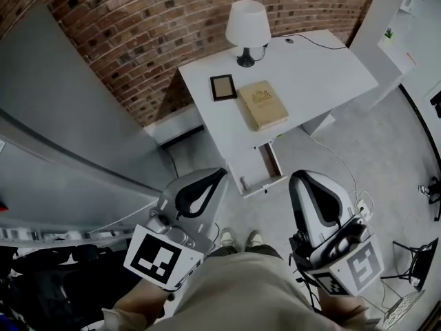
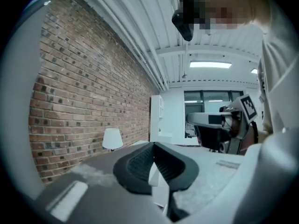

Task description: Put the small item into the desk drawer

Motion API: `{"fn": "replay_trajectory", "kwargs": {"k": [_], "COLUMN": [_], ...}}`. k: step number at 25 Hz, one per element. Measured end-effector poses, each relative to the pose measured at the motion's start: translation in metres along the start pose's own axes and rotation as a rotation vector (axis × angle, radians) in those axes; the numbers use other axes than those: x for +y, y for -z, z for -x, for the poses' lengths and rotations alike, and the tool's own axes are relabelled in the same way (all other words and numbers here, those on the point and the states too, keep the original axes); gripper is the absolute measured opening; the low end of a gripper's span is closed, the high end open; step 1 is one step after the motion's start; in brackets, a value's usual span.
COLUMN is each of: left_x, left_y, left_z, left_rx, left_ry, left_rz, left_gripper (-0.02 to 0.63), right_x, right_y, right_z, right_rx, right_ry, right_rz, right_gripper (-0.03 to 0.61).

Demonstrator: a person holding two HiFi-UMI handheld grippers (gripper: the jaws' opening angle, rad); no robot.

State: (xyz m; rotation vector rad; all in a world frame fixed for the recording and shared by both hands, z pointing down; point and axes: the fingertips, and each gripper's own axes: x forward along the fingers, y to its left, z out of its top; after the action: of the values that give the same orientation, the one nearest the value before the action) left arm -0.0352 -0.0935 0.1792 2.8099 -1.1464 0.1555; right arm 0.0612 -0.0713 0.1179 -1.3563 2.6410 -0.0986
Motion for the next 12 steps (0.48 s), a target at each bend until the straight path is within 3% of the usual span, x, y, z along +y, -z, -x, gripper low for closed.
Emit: {"fn": "replay_trajectory", "kwargs": {"k": [12], "left_x": [0.013], "left_y": [0.0], "left_z": [0.002], "left_rx": [0.004], "left_ry": [-0.04], "left_rz": [-0.023], "left_gripper": [0.002], "right_x": [-0.001], "right_y": [0.007], "right_z": [-0.01], "right_rx": [0.03], "right_ry": [0.007], "right_rz": [-0.001], "right_gripper": [0.003]}}
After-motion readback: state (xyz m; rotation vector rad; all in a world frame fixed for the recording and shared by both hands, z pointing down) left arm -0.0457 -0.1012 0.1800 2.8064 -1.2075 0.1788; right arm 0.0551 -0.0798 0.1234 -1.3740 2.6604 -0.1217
